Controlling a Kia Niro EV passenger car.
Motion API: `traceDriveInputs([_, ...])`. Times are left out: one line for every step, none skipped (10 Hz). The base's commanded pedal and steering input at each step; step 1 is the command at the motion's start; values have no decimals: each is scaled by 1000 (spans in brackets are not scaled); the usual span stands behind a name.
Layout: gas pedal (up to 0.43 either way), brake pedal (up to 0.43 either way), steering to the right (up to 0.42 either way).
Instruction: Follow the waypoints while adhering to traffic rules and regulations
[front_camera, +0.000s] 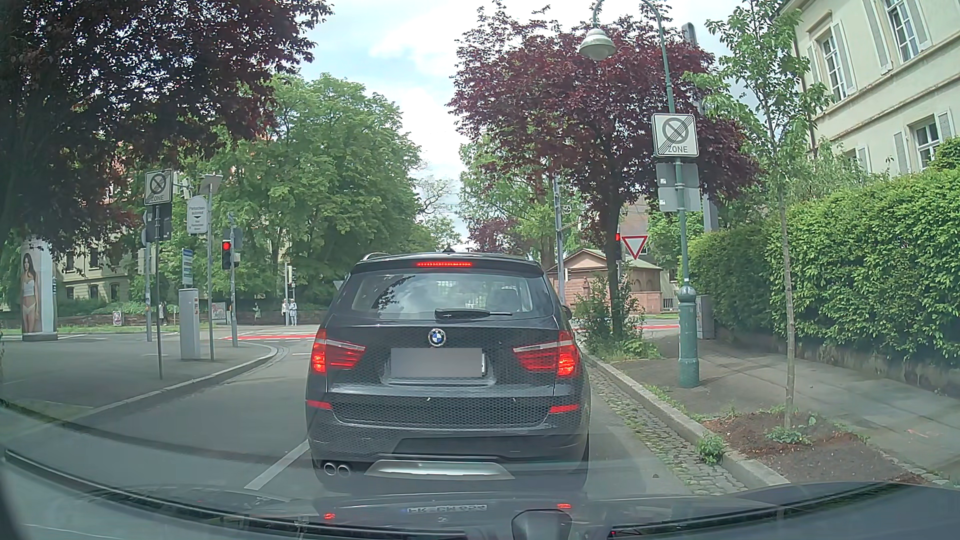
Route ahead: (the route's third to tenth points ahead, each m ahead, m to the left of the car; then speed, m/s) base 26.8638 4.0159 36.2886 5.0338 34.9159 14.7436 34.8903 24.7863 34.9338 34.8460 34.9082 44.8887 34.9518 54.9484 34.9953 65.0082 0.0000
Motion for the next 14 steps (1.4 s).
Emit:
traceDriveInputs([0, 274, 2])
traceDriveInputs([0, 274, 2])
traceDriveInputs([0, 274, 2])
traceDriveInputs([0, 274, 2])
traceDriveInputs([0, 268, 2])
traceDriveInputs([0, 274, 2])
traceDriveInputs([0, 274, 2])
traceDriveInputs([0, 274, 2])
traceDriveInputs([0, 274, 2])
traceDriveInputs([0, 274, 2])
traceDriveInputs([0, 274, 2])
traceDriveInputs([0, 274, 2])
traceDriveInputs([0, 274, 2])
traceDriveInputs([0, 274, 2])
